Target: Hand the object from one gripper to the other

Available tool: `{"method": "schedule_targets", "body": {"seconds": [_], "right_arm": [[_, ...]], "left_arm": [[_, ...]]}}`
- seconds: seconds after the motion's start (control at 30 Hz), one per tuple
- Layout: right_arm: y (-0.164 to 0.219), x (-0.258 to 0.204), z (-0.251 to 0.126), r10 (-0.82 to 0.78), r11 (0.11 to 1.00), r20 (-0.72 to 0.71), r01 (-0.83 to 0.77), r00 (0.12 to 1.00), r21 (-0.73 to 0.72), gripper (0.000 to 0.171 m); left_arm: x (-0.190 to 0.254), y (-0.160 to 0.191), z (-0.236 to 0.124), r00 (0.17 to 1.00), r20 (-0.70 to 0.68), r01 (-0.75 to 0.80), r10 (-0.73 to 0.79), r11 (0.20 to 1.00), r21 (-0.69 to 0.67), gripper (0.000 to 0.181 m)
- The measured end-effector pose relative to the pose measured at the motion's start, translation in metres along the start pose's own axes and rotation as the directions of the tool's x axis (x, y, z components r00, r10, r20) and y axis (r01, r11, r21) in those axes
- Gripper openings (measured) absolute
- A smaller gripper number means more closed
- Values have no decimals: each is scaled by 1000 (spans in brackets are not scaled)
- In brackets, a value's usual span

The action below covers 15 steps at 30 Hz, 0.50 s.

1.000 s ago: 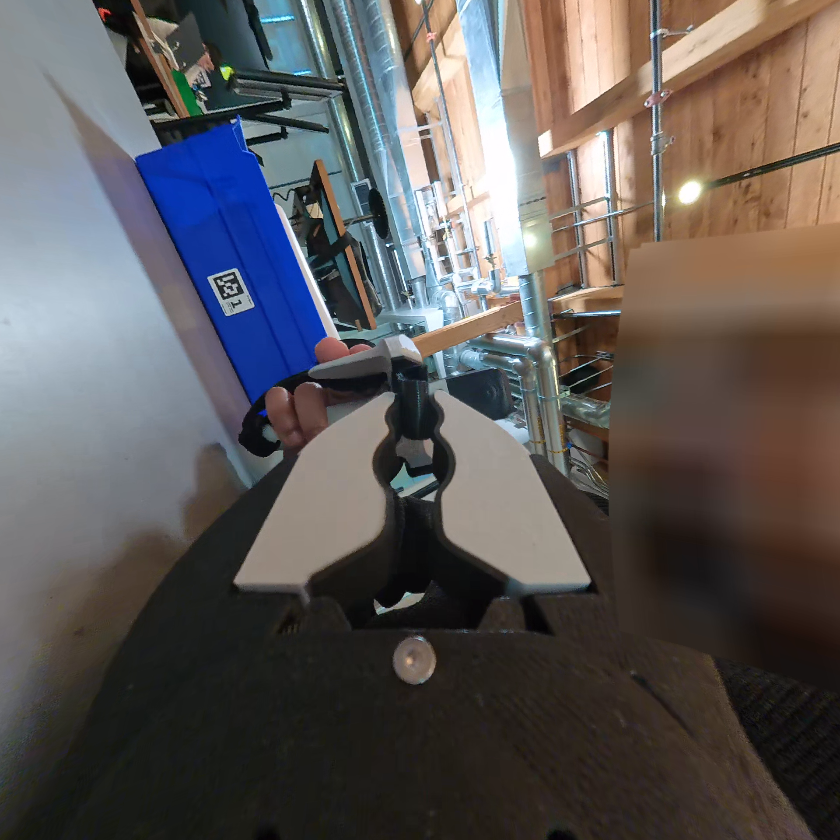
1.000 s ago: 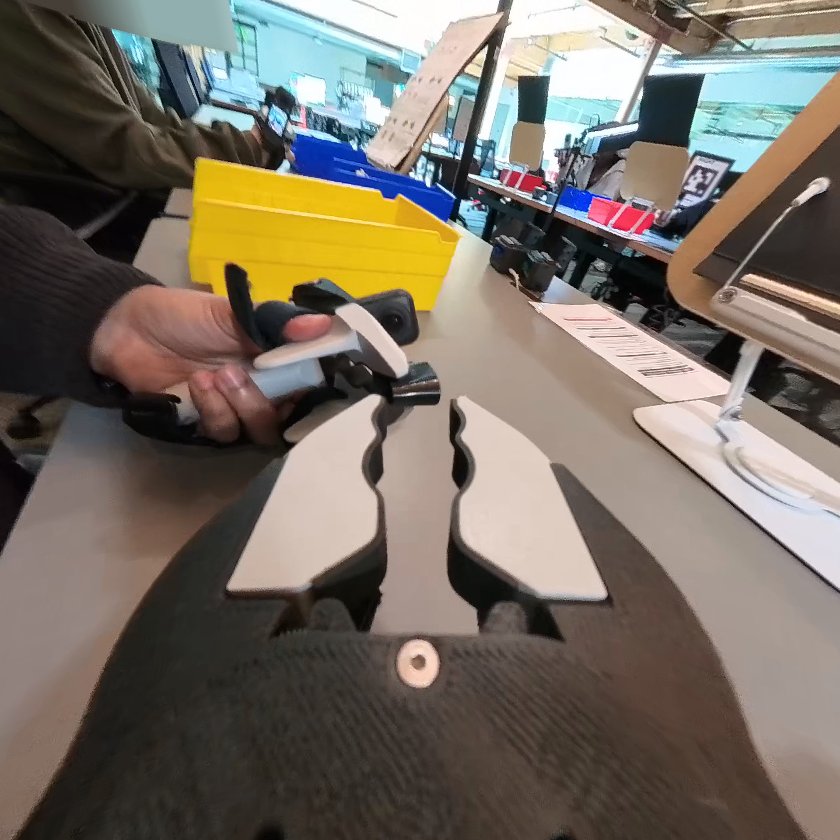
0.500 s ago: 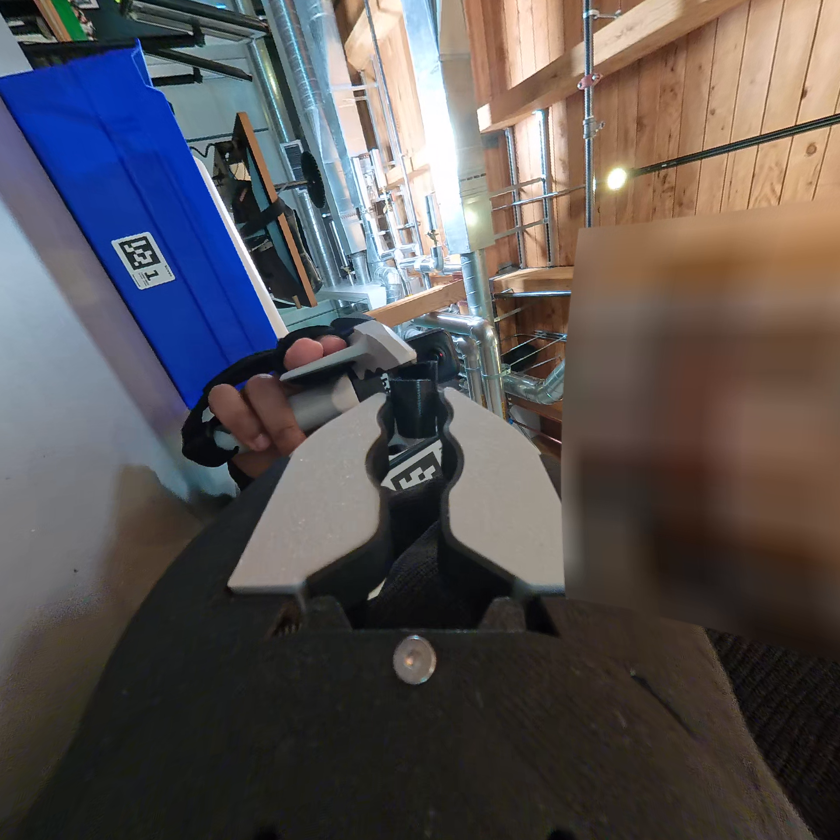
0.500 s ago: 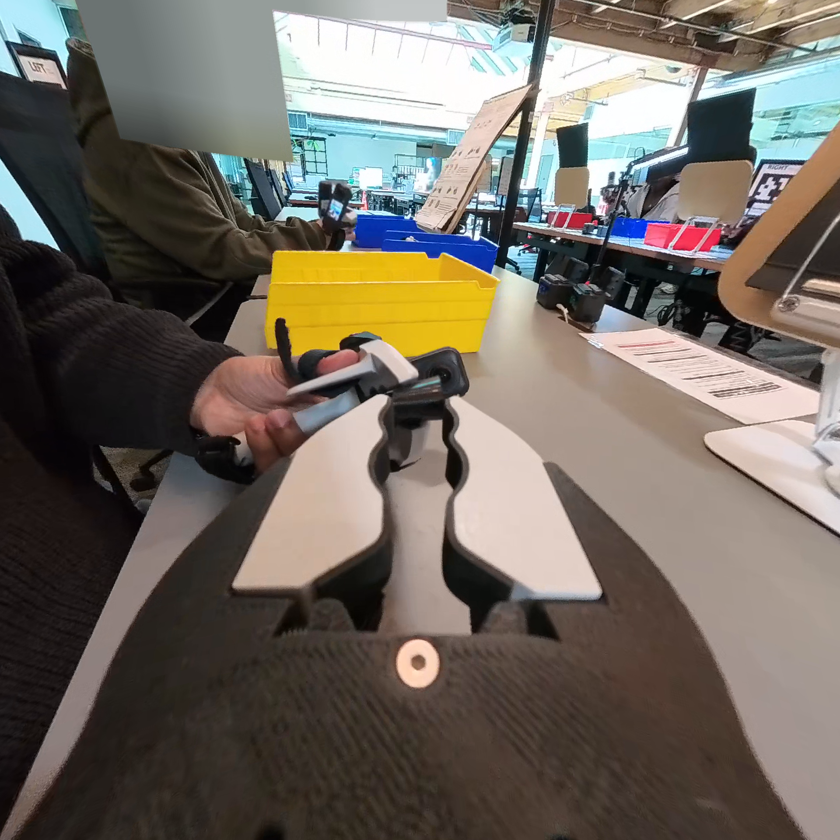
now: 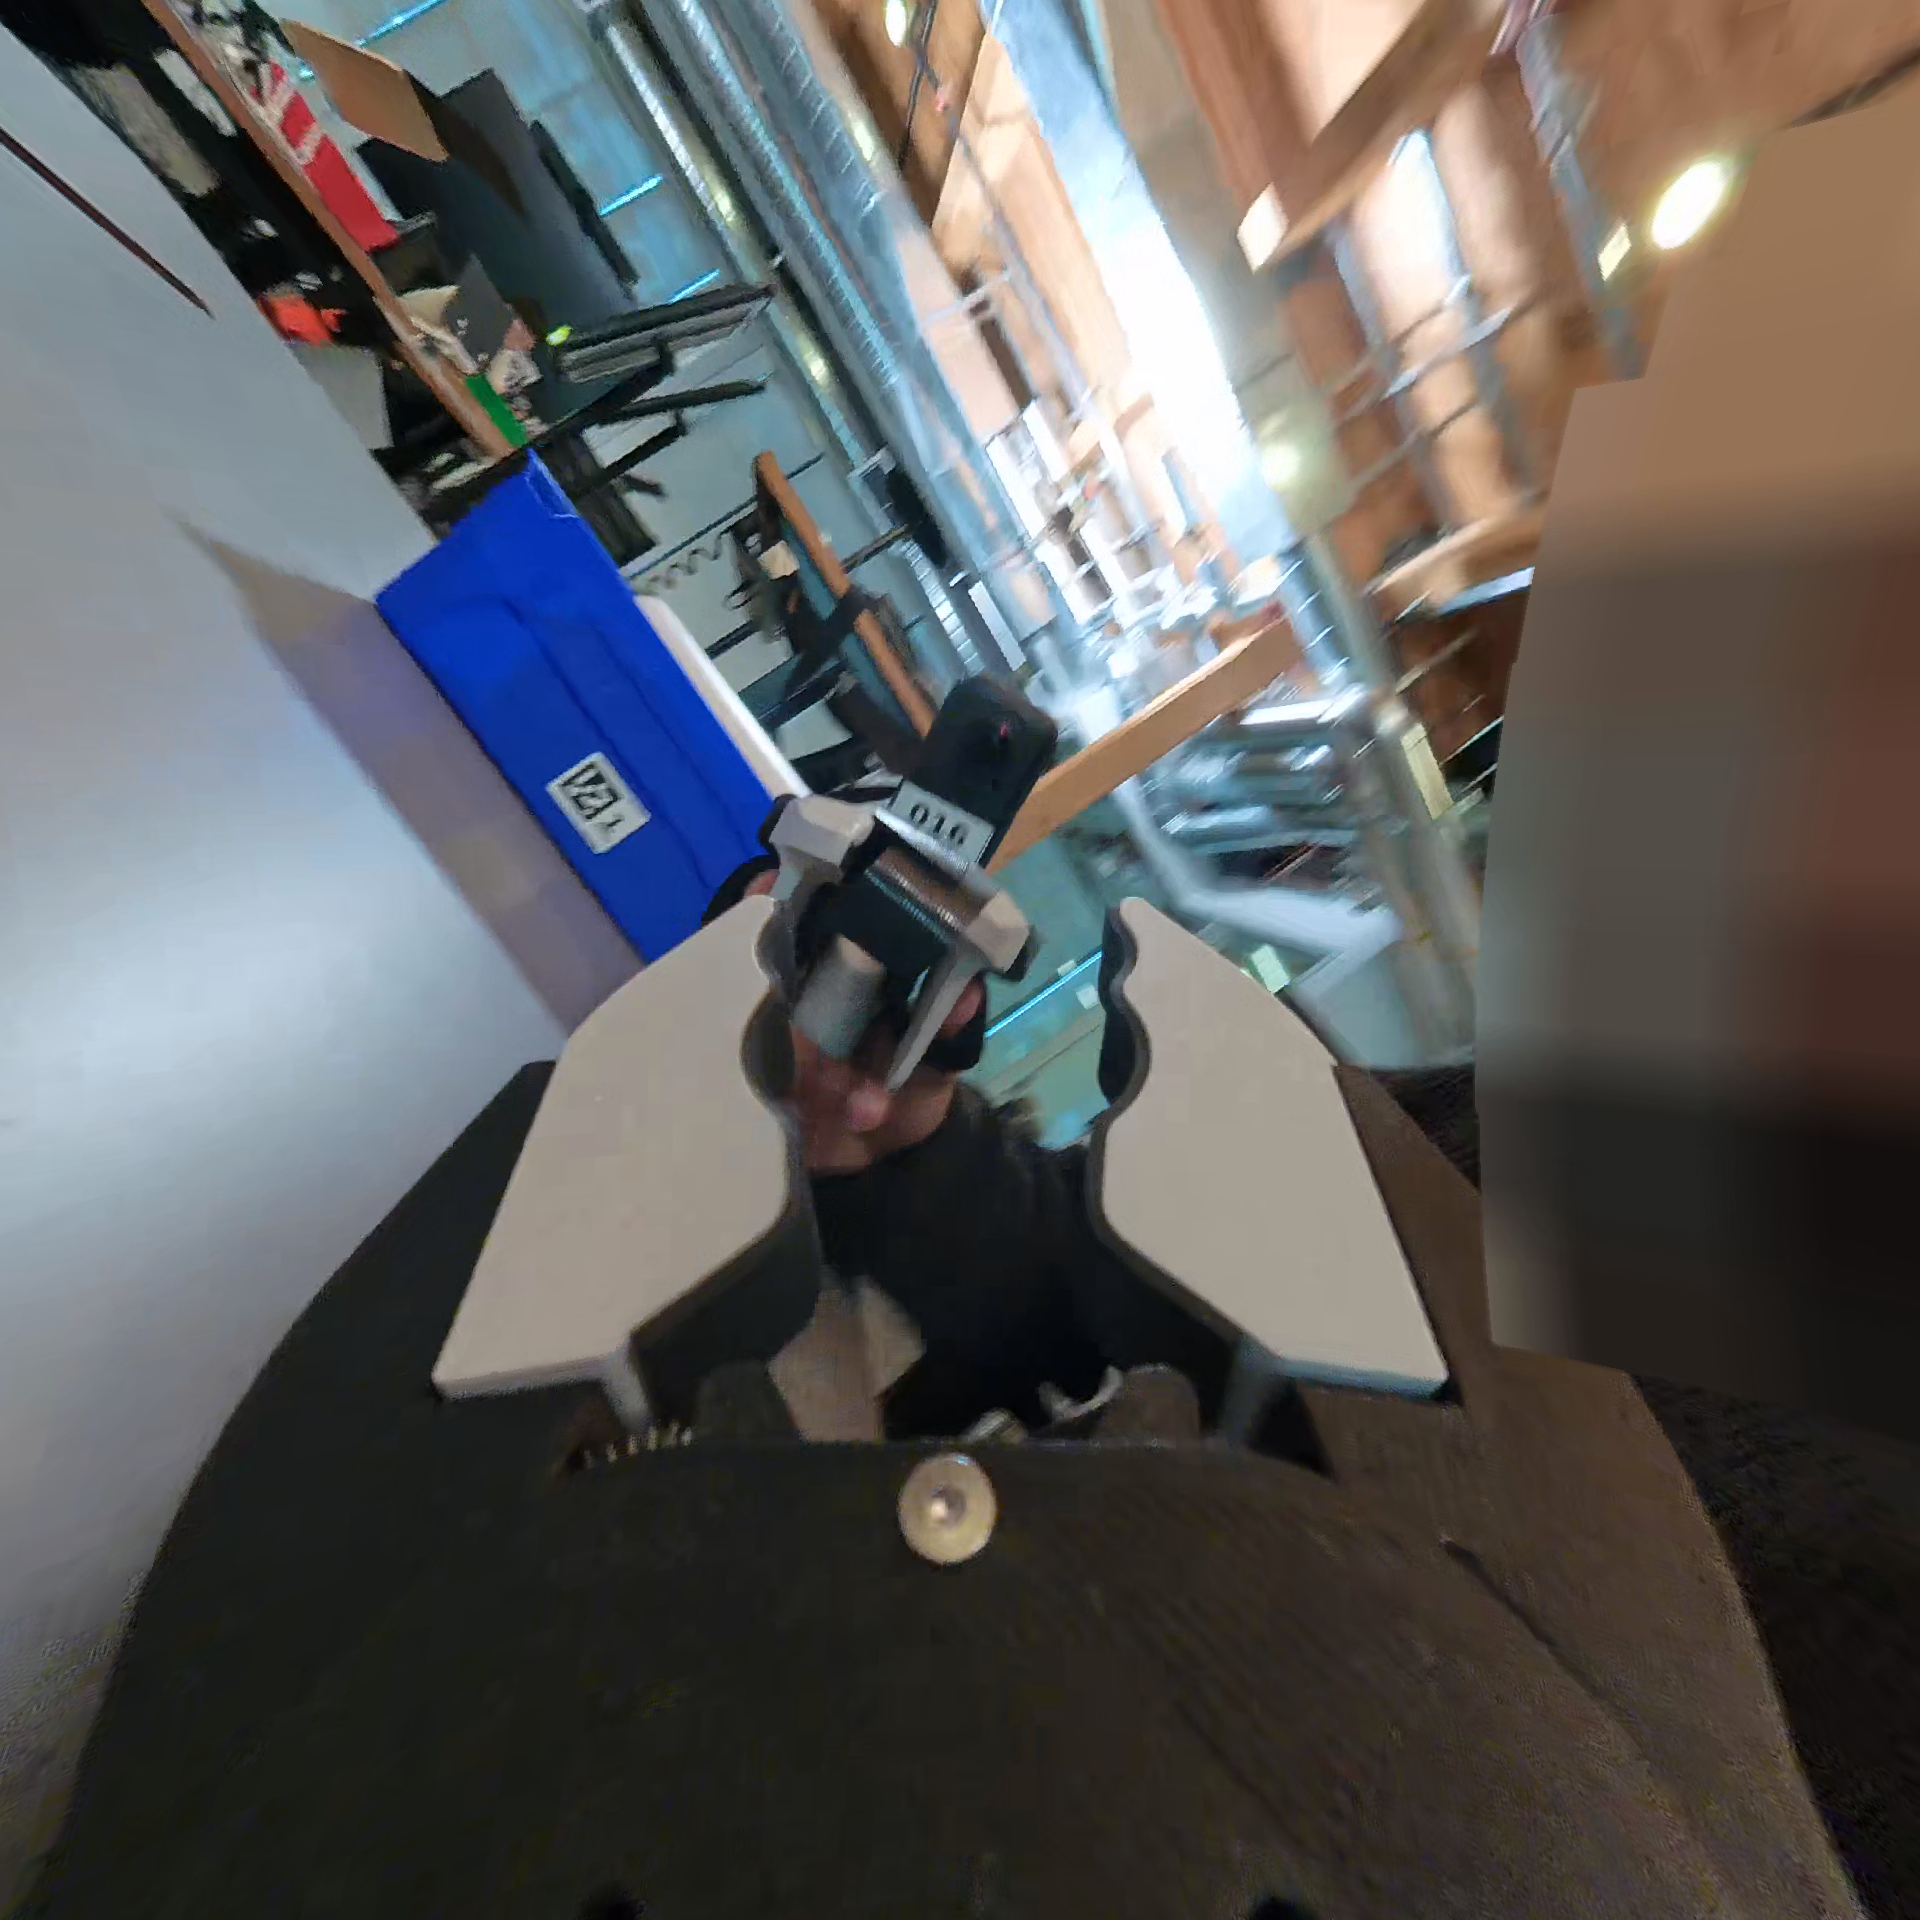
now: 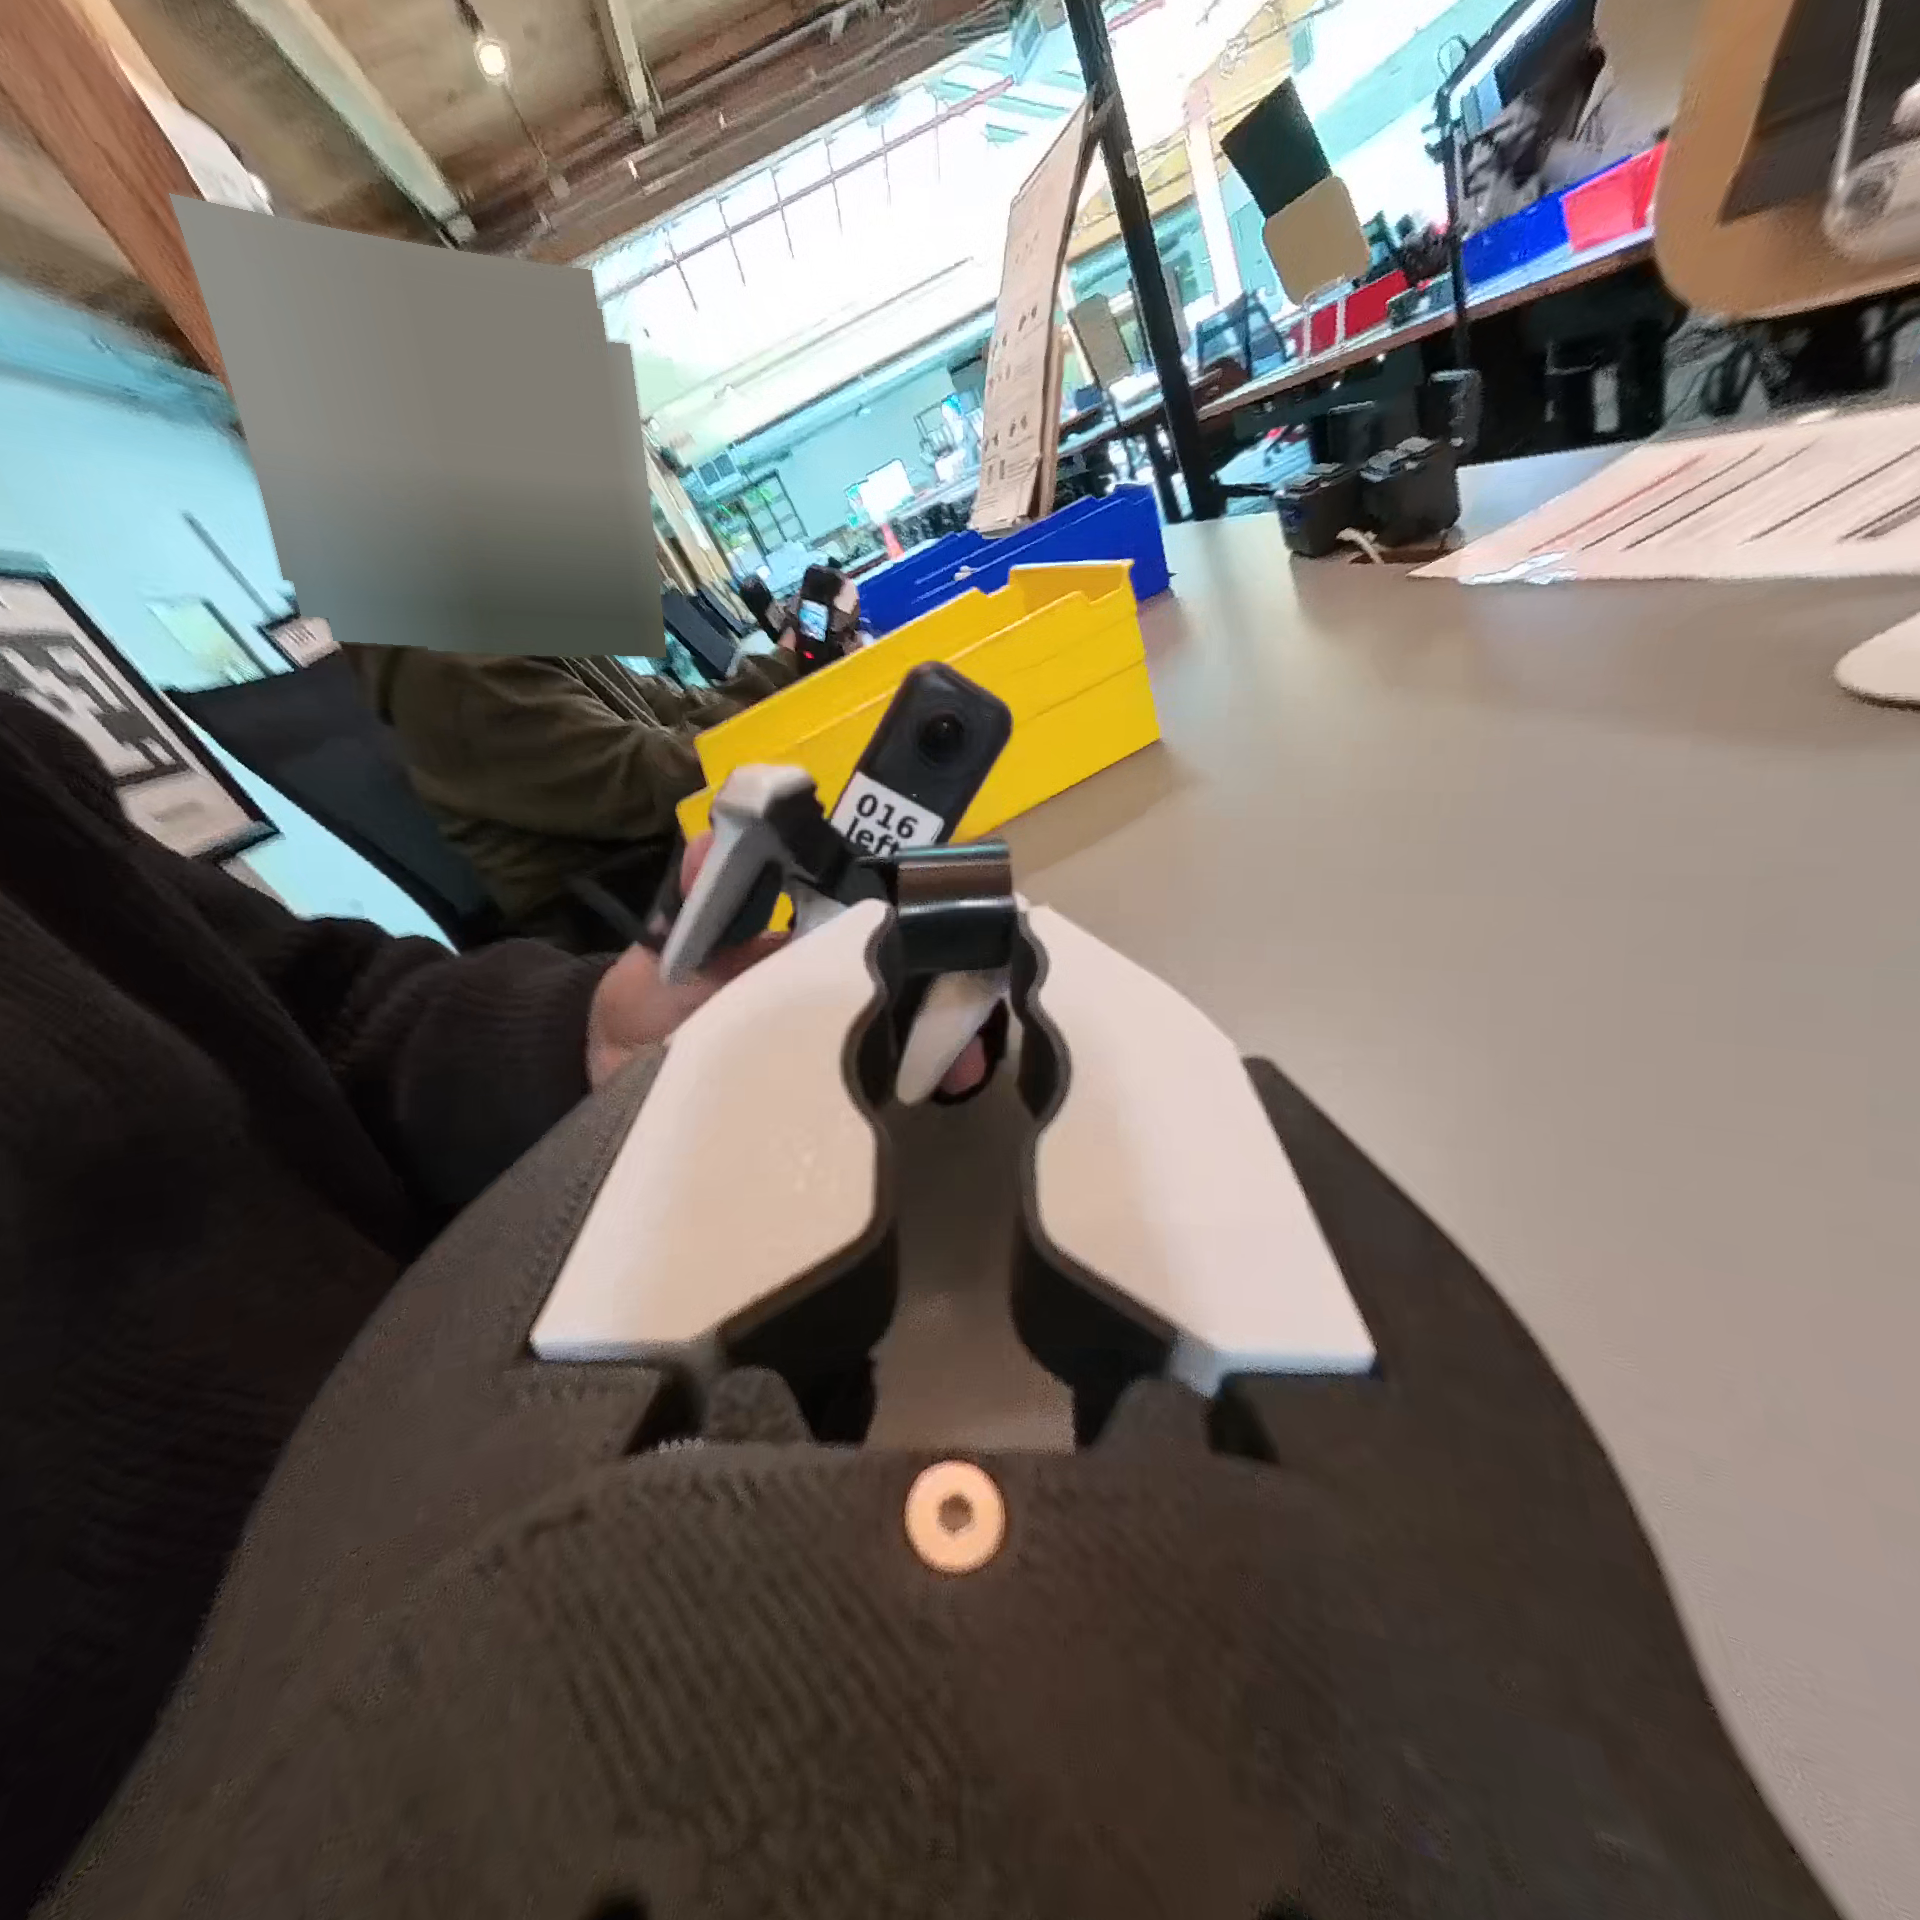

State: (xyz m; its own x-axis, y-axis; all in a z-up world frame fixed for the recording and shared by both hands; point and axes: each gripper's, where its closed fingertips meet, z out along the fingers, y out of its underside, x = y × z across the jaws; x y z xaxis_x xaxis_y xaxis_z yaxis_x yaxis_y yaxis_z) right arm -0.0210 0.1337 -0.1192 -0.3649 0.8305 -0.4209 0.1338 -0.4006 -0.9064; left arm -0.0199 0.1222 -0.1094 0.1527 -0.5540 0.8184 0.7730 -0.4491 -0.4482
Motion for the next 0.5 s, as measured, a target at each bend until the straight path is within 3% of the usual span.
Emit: {"method": "schedule_targets", "body": {"seconds": [0.03, 0.17, 0.37, 0.5], "right_arm": [[-2, 1, -1, 41, 999, 11, -42, 999, 11, 21], [-3, 5, -4, 182, 983, 48, -183, 982, 31, 20], [2, -1, 0, 293, 955, 120, -295, 949, -4, 20], [5, -4, 2, 284, 959, 125, -283, 951, -22, 20]], "left_arm": [[-1, 4, 1, 997, 35, -66, 68, 997, -38, 55], [-2, 11, 4, 961, 101, -245, 258, 961, -130, 43], [-5, 8, 3, 984, 81, -155, 160, 986, -67, 44], [-3, 9, 3, 977, 83, -189, 196, 978, -83, 37]]}}
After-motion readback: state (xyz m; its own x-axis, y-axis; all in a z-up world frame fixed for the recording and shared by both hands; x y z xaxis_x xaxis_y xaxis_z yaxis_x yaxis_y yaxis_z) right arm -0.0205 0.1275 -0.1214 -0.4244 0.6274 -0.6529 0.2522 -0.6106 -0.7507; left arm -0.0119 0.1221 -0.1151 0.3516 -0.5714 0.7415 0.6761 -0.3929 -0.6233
